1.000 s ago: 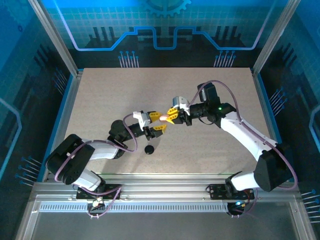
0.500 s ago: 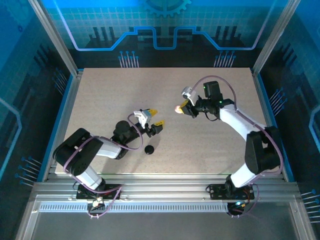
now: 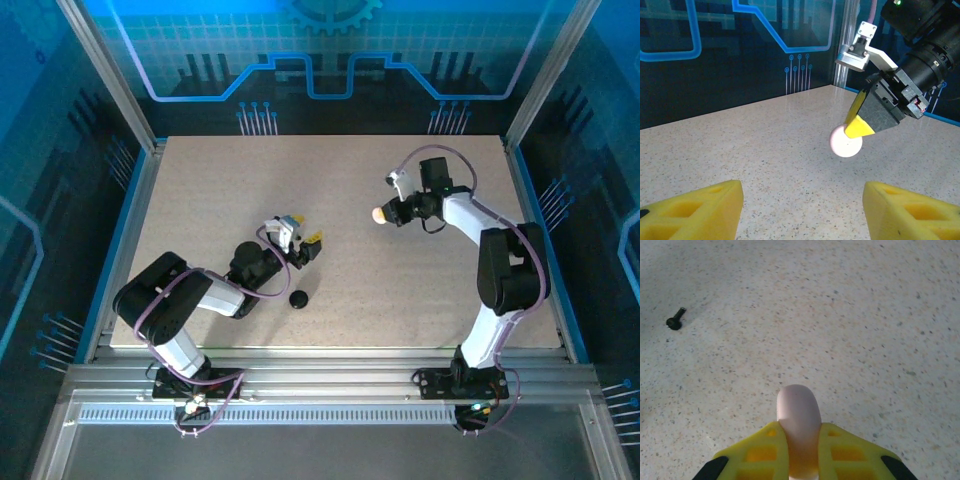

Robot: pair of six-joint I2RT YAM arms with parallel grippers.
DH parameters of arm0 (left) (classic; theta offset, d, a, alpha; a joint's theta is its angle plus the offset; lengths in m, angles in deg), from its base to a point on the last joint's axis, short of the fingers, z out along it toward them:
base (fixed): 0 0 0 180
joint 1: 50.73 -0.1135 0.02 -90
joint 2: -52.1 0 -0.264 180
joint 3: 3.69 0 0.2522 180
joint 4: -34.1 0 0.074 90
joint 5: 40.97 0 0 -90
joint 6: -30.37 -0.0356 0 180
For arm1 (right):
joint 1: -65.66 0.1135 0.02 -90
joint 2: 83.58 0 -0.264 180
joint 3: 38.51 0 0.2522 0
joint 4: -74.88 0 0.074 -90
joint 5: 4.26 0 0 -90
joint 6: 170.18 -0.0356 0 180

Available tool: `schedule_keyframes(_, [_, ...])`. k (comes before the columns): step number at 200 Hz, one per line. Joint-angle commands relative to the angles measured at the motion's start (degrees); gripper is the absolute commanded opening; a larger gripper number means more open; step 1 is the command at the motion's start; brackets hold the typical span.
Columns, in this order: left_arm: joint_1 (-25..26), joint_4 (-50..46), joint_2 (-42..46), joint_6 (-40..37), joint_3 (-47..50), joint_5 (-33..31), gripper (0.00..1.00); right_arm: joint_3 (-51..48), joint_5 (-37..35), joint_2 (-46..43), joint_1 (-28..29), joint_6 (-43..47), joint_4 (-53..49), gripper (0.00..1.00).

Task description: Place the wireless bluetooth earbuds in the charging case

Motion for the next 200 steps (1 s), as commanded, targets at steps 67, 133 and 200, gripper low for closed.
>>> schedule_keyframes(67, [-0.5, 1.6, -0.2, -1.7, 0.7, -2.0, 0.65, 1.3, 4.9, 4.4, -5.6, -6.2, -6.3, 0.11])
schedule_keyframes(133, [-1.0, 1.6, 0.5, -1.7, 1.0, -2.0, 0.65, 0.6, 6.0, 5.9, -8.0, -7.6, -6.9, 0.15])
schedule_keyframes(200, [-1.1, 1.6, 1.5, -1.8, 1.5, -1.8, 0.61, -0.6, 7.1, 6.4, -9.9, -8.2, -6.4, 0.2])
